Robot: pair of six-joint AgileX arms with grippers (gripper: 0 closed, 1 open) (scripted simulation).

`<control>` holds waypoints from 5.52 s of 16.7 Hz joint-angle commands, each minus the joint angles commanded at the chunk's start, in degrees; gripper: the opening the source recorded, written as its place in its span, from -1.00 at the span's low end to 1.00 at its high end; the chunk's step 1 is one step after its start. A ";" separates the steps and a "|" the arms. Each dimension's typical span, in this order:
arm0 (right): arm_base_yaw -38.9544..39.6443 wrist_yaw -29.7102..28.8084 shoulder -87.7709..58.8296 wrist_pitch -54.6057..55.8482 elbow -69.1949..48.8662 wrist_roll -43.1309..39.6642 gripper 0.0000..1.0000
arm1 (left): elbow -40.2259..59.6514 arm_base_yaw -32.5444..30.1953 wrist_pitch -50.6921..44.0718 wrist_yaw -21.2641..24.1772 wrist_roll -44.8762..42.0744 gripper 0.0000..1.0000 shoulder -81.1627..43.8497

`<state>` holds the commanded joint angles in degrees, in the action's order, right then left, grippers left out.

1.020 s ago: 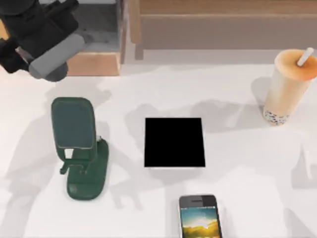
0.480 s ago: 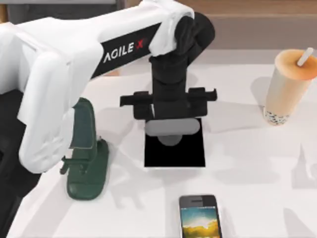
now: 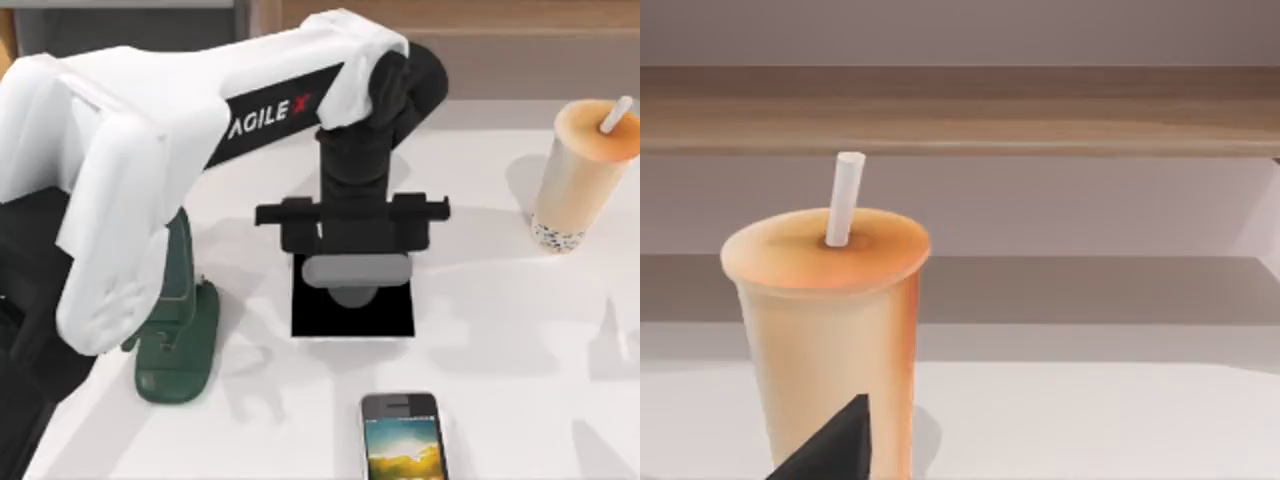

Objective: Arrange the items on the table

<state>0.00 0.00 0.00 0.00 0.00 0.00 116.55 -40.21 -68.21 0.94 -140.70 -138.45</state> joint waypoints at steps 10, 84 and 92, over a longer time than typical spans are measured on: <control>0.00 0.00 0.00 0.00 0.00 0.00 1.00 | -0.92 -0.12 1.37 0.01 0.03 -0.40 -0.34; 0.00 0.00 0.00 0.00 0.00 0.00 1.00 | -37.36 -24.72 19.14 -2.07 207.07 1.00 18.87; 0.00 0.00 0.00 0.00 0.00 0.00 1.00 | -39.02 -24.73 21.25 -2.06 207.05 0.70 17.72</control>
<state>0.00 0.00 0.00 0.00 0.00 0.00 77.53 -64.94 -46.96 -1.12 66.35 -120.72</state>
